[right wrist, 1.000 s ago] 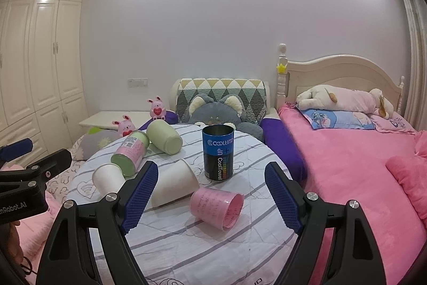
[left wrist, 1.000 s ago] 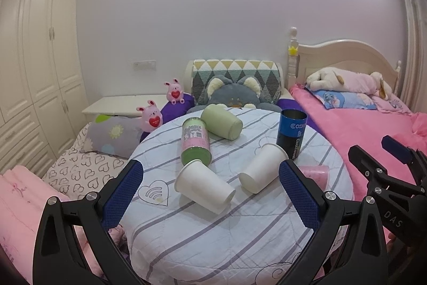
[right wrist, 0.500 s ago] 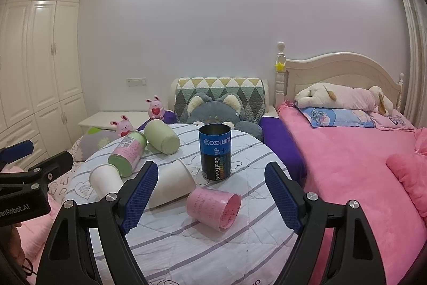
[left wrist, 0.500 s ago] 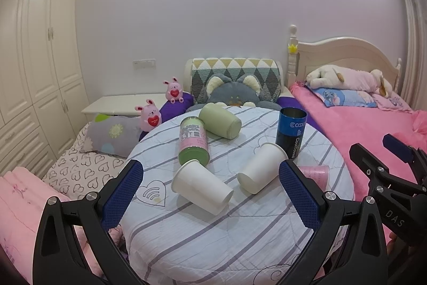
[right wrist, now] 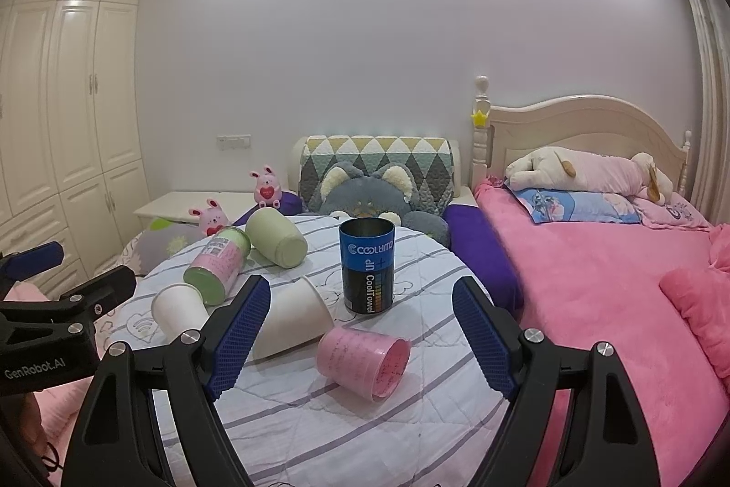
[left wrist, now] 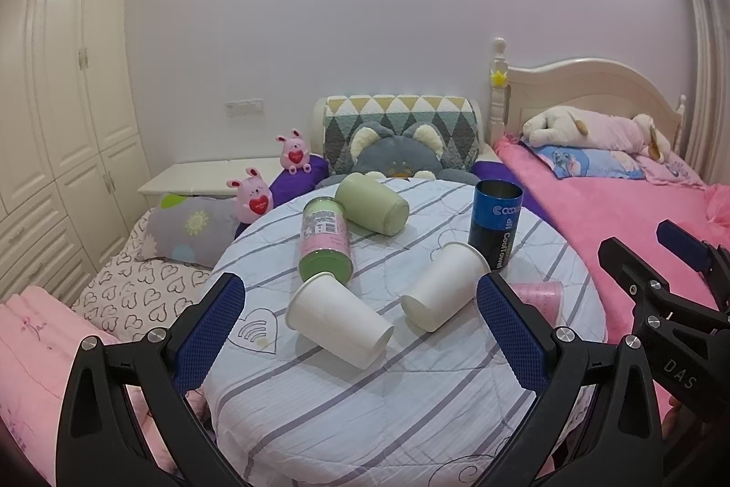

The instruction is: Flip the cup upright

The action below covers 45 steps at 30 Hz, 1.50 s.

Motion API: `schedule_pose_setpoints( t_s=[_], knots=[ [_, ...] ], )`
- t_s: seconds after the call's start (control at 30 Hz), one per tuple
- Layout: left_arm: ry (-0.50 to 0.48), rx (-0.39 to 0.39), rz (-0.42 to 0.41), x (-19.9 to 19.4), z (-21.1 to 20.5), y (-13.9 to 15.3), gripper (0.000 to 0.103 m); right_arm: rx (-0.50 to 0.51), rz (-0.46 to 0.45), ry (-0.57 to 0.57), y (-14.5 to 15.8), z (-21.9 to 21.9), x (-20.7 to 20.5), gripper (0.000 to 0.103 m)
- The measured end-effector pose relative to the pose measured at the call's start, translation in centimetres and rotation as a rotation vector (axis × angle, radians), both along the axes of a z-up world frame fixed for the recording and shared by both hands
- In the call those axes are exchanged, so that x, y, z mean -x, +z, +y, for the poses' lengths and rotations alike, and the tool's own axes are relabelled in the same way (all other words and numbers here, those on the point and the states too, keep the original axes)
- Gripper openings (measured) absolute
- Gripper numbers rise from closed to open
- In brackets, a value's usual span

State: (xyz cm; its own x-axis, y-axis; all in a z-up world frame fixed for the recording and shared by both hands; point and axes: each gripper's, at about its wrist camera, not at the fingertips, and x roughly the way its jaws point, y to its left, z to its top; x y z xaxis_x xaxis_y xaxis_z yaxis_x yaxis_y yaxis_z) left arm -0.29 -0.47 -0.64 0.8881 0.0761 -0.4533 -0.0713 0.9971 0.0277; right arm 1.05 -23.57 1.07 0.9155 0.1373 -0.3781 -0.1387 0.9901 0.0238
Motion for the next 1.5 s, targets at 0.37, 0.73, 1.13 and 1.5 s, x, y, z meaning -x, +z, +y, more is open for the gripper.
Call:
schedule_pose_setpoints(
  t_s=[0.37, 0.73, 1.13, 1.5],
  knots=[
    [-0.010, -0.004, 0.010, -0.2, -0.2, -0.4, 0.103, 0.013, -0.018, 0.004, 0.5, -0.1, -0.1, 0.083],
    [-0.019, -0.008, 0.011, -0.5, -0.5, -0.1, 0.103, 0.017, -0.023, 0.009, 0.4, 0.0, -0.4, 0.083],
    [-0.024, -0.012, 0.043, -2.0, -1.2, -0.2, 0.103, 0.016, -0.013, 0.008, 0.2, -0.2, -0.8, 0.083],
    [-0.038, -0.013, 0.070, -3.2, -1.4, -1.0, 0.103, 0.035, 0.019, -0.004, -0.6, -0.6, -2.4, 0.083]
  ],
)
